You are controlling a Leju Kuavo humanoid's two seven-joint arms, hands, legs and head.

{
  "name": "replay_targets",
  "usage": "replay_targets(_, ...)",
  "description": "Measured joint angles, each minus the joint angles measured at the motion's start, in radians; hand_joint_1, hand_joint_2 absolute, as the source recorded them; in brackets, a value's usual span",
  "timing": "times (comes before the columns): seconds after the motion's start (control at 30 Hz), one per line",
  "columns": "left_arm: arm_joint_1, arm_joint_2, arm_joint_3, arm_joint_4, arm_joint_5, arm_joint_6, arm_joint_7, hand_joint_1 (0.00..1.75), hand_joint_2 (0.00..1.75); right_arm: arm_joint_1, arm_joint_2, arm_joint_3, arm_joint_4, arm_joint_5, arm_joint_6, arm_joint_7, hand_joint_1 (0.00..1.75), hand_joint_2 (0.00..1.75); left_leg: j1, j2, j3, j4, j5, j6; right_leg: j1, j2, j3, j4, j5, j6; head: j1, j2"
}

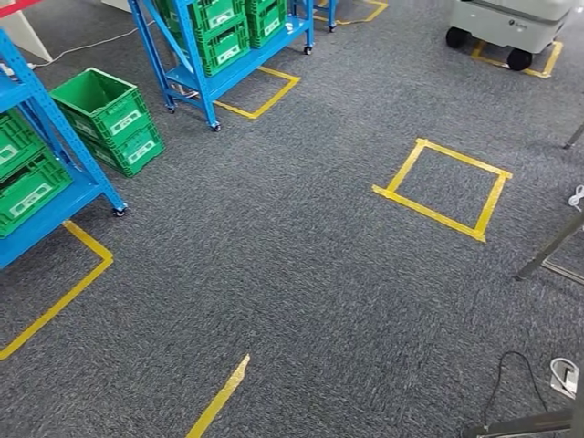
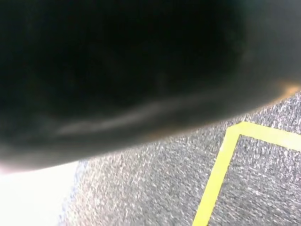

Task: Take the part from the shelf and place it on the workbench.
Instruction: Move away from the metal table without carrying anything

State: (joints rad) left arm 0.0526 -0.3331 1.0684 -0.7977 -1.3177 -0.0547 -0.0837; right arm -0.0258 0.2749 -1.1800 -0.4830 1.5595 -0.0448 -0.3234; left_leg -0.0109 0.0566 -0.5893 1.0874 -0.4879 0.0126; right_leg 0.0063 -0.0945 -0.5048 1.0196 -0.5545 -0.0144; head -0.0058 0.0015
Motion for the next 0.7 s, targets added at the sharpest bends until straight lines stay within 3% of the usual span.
replay_targets(0.07,-0.004,0.0,0.001,0.0,-0.002,0.001,-0.001,0.0,0.0,0.001,0.005,0.002,-0.006,0.0,0.004,0.0,0.0,0.0,-0.013,0.035,0.023,-0.052,0.003,0.014,0.004,-0.026,0.005,0.0,-0.009,0.007,0.0,0.0)
replay_targets(0.13,-0.004,-0.001,0.002,0.0,-0.002,0.001,-0.001,0.0,0.0,0.001,0.006,0.01,-0.009,0.0,0.002,-0.001,0.0,0.0,-0.013,0.015,0.024,-0.066,0.004,0.015,0.005,-0.048,0.011,-0.001,-0.014,0.015,-0.001,0.0)
replay_targets(0.17,-0.003,-0.002,0.004,0.0,-0.002,0.001,-0.001,0.0,0.0,0.0,0.006,0.015,-0.009,0.0,0.001,-0.001,0.0,0.0,-0.009,0.0,0.027,-0.073,0.008,0.016,0.003,-0.033,0.011,0.006,-0.022,0.02,0.001,0.0)
replay_targets(0.23,-0.004,-0.003,0.006,0.0,-0.002,0.001,-0.001,0.0,0.0,0.0,0.006,0.024,-0.011,0.0,-0.002,-0.002,0.0,0.0,0.001,-0.027,0.033,-0.085,0.015,0.018,-0.003,0.032,-0.017,0.069,-0.059,0.031,0.005,0.0)
replay_targets(0.27,-0.005,-0.004,0.006,0.001,-0.001,0.002,0.0,0.0,0.0,0.002,0.006,0.027,-0.011,0.0,-0.004,-0.002,0.0,0.0,0.003,-0.04,0.033,-0.086,0.015,0.019,-0.006,0.066,-0.045,0.127,-0.086,0.035,0.008,0.0)
replay_targets(0.33,-0.006,-0.005,0.006,0.001,0.004,0.002,0.004,0.0,0.0,0.009,0.004,0.033,-0.011,0.0,-0.007,-0.001,0.0,0.0,0.005,-0.071,0.034,-0.085,0.015,0.02,-0.012,0.089,-0.11,0.242,-0.122,0.043,0.01,0.0)
replay_targets(0.37,-0.005,-0.005,0.006,0.002,0.007,0.003,0.007,0.0,0.0,0.012,0.003,0.037,-0.011,0.0,-0.009,0.0,0.0,0.0,0.007,-0.087,0.035,-0.085,0.014,0.019,-0.015,0.091,-0.13,0.264,-0.116,0.046,0.01,0.0)
replay_targets(0.4,-0.005,-0.005,0.006,0.002,0.01,0.003,0.009,0.0,0.0,0.014,0.002,0.042,-0.011,0.0,-0.012,0.001,0.0,0.0,0.009,-0.103,0.037,-0.084,0.013,0.017,-0.018,0.092,-0.131,0.248,-0.089,0.05,0.01,0.0)
replay_targets(0.43,-0.005,-0.005,0.005,0.002,0.013,0.003,0.011,0.0,0.0,0.014,0.002,0.046,-0.011,0.0,-0.015,0.002,0.0,0.0,0.012,-0.119,0.04,-0.083,0.011,0.013,-0.022,0.097,-0.115,0.198,-0.047,0.053,0.01,0.0)
replay_targets(0.5,-0.005,-0.005,0.004,0.002,0.019,0.005,0.015,0.0,0.0,0.015,0.001,0.054,-0.011,0.0,-0.018,0.004,0.0,0.0,0.015,-0.146,0.041,-0.076,0.005,0.0,-0.031,0.144,-0.066,0.075,0.016,0.061,0.012,0.0)
replay_targets(0.57,-0.005,-0.003,0.0,0.002,0.022,0.007,0.017,0.0,0.0,0.016,0.001,0.062,-0.01,0.0,-0.019,0.006,0.0,0.0,0.017,-0.17,0.033,-0.07,0.004,-0.015,-0.036,0.187,-0.04,0.022,0.025,0.06,0.015,0.0)
replay_targets(0.6,-0.005,-0.003,-0.001,0.002,0.023,0.008,0.017,0.0,0.0,0.016,0.001,0.064,-0.01,0.0,-0.02,0.007,0.0,0.0,0.018,-0.182,0.027,-0.068,0.007,-0.022,-0.035,0.189,-0.038,0.019,0.022,0.055,0.016,0.0)
replay_targets(0.63,-0.004,-0.002,-0.002,0.002,0.023,0.009,0.018,0.0,0.0,0.017,0.001,0.066,-0.01,0.0,-0.02,0.007,0.0,0.0,0.02,-0.193,0.023,-0.069,0.01,-0.028,-0.035,0.176,-0.037,0.019,0.024,0.048,0.015,0.0)
replay_targets(0.67,-0.003,-0.002,-0.002,0.002,0.023,0.01,0.018,0.0,0.0,0.017,0.0,0.068,-0.011,0.0,-0.021,0.007,0.0,0.0,0.021,-0.184,0.019,-0.066,0.008,-0.033,-0.035,0.163,-0.035,0.017,0.025,0.041,0.015,0.0)
replay_targets(0.7,-0.003,-0.001,-0.003,0.002,0.023,0.012,0.018,0.0,0.0,0.017,0.0,0.07,-0.011,0.0,-0.021,0.007,0.0,0.0,0.02,-0.161,0.011,-0.05,-0.002,-0.038,-0.034,0.15,-0.033,0.013,0.027,0.033,0.011,0.0)
